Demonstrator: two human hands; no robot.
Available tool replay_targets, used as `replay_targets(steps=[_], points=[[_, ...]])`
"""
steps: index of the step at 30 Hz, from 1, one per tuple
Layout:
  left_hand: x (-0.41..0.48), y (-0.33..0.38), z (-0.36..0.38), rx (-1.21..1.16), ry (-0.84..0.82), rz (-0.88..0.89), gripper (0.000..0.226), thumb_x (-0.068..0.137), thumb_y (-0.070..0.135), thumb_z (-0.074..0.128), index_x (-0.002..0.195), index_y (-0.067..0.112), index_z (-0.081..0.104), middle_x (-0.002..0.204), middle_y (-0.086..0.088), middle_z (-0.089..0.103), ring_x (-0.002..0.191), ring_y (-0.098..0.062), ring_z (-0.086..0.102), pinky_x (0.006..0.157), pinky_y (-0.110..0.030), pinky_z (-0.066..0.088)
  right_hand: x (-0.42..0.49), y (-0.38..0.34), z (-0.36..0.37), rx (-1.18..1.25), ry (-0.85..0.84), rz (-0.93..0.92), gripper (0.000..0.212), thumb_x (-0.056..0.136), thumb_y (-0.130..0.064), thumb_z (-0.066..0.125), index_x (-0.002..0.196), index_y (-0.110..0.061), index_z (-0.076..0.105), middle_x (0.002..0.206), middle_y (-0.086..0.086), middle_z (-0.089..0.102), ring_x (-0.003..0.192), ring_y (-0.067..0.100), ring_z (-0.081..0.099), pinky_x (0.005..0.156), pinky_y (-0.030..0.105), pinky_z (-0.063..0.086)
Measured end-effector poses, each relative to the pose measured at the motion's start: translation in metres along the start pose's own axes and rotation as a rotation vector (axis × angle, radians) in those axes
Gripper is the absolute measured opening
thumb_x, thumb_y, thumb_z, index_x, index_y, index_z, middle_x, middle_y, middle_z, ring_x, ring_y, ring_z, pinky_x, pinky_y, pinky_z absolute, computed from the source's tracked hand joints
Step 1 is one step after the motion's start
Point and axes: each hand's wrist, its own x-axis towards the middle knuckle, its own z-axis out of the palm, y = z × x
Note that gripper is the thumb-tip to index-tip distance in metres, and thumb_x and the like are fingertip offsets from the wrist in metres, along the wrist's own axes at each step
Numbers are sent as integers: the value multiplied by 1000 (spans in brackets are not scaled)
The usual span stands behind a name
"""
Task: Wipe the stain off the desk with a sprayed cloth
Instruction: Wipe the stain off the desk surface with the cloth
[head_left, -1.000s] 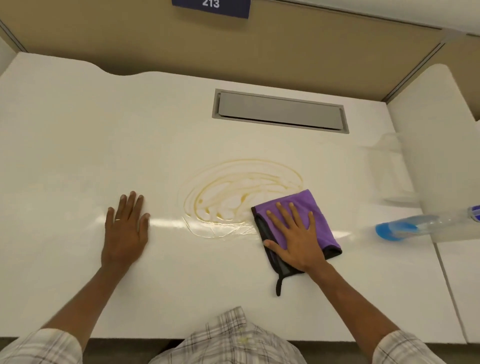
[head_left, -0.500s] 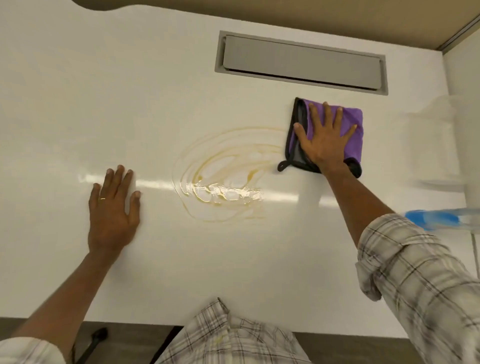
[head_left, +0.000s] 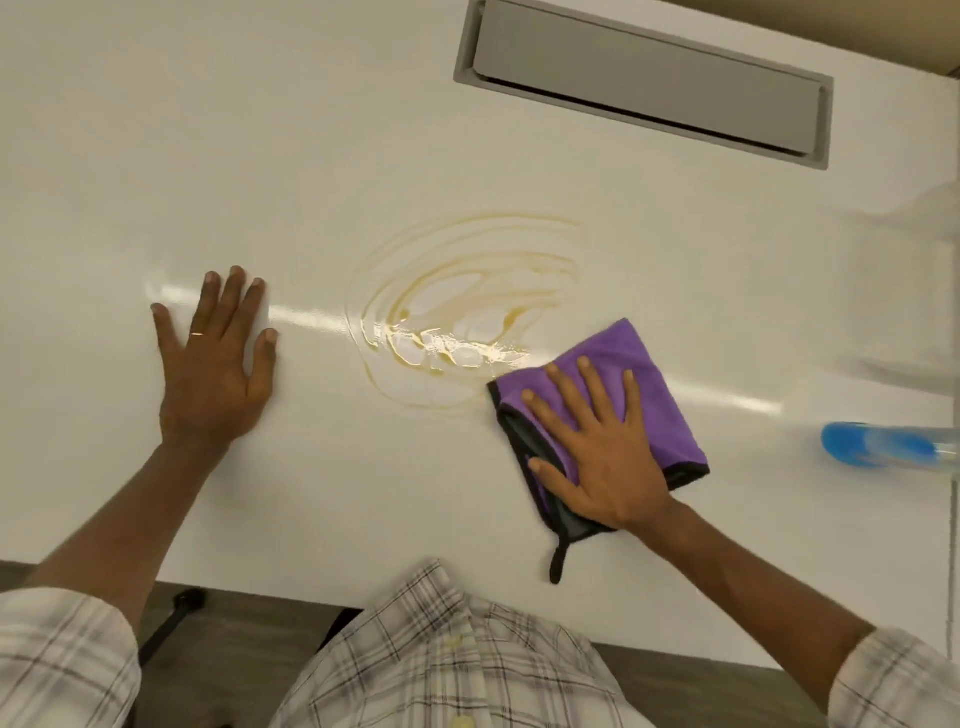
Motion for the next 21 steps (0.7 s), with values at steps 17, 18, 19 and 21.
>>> replay_targets(steps=[17, 18, 19, 21], points=[[0, -4, 6, -68, 62, -16, 56, 112, 46, 29, 164, 26, 30, 173, 5, 30, 163, -13, 19, 129, -56, 4, 82, -125, 10, 28, 69, -358, 74, 100, -66, 35, 165, -31, 24, 175, 3, 17, 162, 33, 7, 122, 73, 1], [0, -4, 5, -66, 66, -12, 56, 112, 46, 29, 164, 26, 31, 173, 4, 31, 163, -13, 20, 129, -57, 5, 63, -112, 11, 31, 66, -352, 74, 100, -66, 35, 165, -32, 23, 175, 2, 16, 163, 32, 6, 122, 73, 1], [-1, -4, 5, -67, 70, -9, 55, 112, 45, 29, 163, 26, 33, 172, 4, 31, 163, -13, 20, 128, -56, 5, 46, -95, 12, 30, 58, -319, 75, 100, -67, 36, 165, -33, 22, 175, 0, 14, 163, 30, 5, 121, 74, 3], [-1, -4, 5, -73, 82, 0, 54, 112, 44, 30, 162, 27, 35, 172, 3, 32, 163, -13, 21, 128, -55, 5, 25, -53, 8, -1, 54, -213, 75, 100, -70, 34, 165, -36, 19, 176, -2, 12, 163, 29, 6, 119, 75, 8]])
